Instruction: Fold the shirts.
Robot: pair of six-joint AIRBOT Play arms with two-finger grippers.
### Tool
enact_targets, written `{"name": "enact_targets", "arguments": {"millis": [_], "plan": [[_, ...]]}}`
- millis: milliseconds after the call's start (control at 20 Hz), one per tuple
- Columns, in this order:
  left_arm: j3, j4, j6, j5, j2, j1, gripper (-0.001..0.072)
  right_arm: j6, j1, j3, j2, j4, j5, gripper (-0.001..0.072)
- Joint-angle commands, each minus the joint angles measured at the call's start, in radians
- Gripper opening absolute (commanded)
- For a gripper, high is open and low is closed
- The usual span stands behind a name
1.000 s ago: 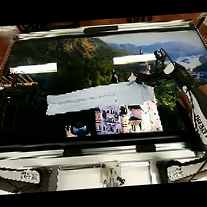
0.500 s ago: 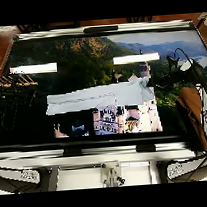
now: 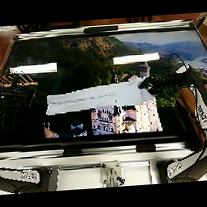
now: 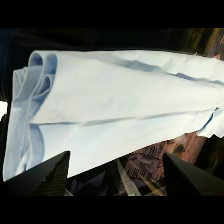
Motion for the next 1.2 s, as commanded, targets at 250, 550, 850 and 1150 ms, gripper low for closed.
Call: {"name": "enact_targets", "arguments": {"millis": [250, 550, 850, 1150], "plan": [[0.001, 0.0, 0.0, -0.023, 0.001, -0.001, 0.0704, 0.045, 0.106, 0.002, -0.019, -0.136, 0.035, 0.0174], [0.002, -0.068, 0.005, -0.033, 0.001, -0.023, 0.0356, 0.071, 0.106, 0.002, 0.134, -0.12, 0.051, 0.0068], [0.076, -0.146, 0.049, -0.03, 0.0, -0.215, 0.0031, 0.155, 0.106, 0.002, 0.333, -0.119, 0.097, 0.0068], [0.158, -0.146, -0.088, 0.089, 0.0, -0.478, 0.003, 0.204, 0.106, 0.002, 0.492, -0.12, 0.156, 0.0068]]}}
